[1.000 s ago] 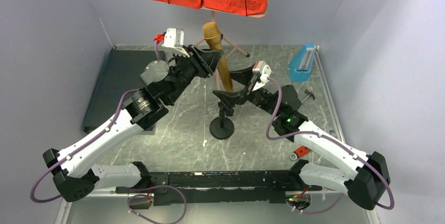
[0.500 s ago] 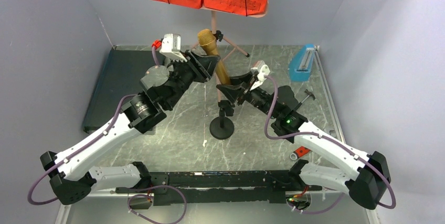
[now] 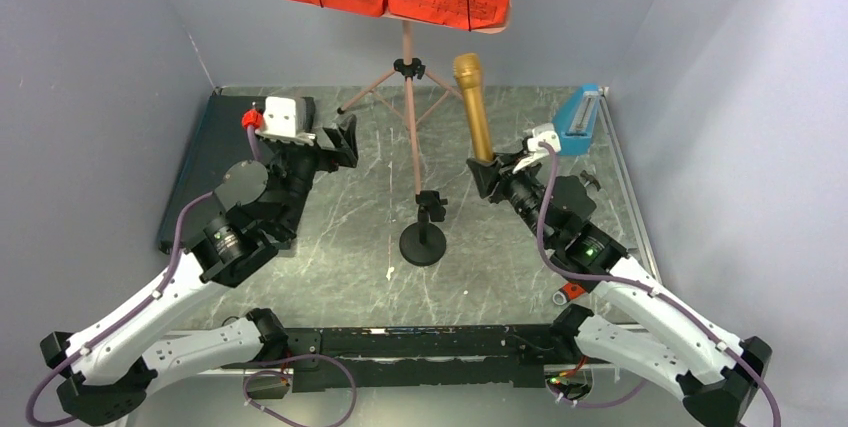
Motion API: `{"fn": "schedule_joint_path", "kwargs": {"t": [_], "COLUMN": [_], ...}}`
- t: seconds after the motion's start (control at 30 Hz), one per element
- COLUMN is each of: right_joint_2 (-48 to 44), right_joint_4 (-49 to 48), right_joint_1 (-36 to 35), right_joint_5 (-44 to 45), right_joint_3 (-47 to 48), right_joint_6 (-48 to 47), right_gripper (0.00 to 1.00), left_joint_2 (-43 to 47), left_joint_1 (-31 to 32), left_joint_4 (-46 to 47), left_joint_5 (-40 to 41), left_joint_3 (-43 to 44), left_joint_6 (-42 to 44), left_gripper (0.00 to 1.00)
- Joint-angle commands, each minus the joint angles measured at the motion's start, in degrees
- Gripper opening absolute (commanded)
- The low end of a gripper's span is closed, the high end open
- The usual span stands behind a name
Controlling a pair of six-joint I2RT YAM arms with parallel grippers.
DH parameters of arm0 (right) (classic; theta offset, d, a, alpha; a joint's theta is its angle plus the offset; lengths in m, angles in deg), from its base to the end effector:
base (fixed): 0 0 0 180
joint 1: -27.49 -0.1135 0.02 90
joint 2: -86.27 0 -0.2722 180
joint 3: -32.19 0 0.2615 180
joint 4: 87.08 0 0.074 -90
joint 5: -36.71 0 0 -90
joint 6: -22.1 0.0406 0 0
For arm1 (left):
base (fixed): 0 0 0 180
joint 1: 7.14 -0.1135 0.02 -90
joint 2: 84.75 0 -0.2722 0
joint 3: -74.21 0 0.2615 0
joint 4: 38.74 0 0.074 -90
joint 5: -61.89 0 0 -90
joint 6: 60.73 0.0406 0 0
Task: Pack up the instrument practice props
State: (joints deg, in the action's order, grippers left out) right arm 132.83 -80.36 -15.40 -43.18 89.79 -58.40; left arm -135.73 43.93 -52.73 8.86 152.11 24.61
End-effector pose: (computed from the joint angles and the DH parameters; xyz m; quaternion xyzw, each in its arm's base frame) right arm 0.1537 0.1330 0.3698 -0.1327 0.6673 0.2687 0.6818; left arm 0.1356 -0.1290 0.4672 0.0049 0.6408 -0.1721 0.7482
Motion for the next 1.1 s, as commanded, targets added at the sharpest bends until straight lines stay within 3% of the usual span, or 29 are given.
{"fn": "schedule_joint_path", "kwargs": {"t": [0.0, 0.17, 0.3, 0.53, 0.87, 1.07], "right_joint_2": [-2.2, -3.0, -1.0, 8.0, 27.9, 38.3], "right_joint_4": [11.6, 20.7, 27.3, 30.2, 22.8, 18.1], "right_joint_1": [0.7, 1.8, 2.8, 11.6, 25.5, 31.3], "right_joint_5": [18.5, 32.6, 39.7, 41.8, 39.7, 34.8], "right_joint_3": [1.3, -1.6, -3.4, -3.3, 4.0, 9.5], "right_joint_6": [6.5, 20.9, 33.1, 45.8, 48.4, 47.1], "right_gripper": [0.00, 0.00, 0.00, 0.00, 0.00, 0.00], "left_joint_2": [1.6, 3.2, 5.6, 8.4, 10.4, 11.6], "left_joint_1": [-0.2, -1.3, -3.7, -6.6, -9.0, -11.9], "left_joint_4": [4.8, 13.9, 19.8, 23.1, 26.3, 22.1], "left_joint_5": [8.6, 13.0, 13.7, 12.1, 12.3, 10.0], "left_joint_3": [-5.0, -13.9, -21.8, -27.1, -29.4, -28.7], "left_joint_6": [16.2, 23.8, 22.3, 23.2, 26.1, 21.7], "left_gripper": [0.92, 0.93, 0.93, 0.93, 0.93, 0.93]}}
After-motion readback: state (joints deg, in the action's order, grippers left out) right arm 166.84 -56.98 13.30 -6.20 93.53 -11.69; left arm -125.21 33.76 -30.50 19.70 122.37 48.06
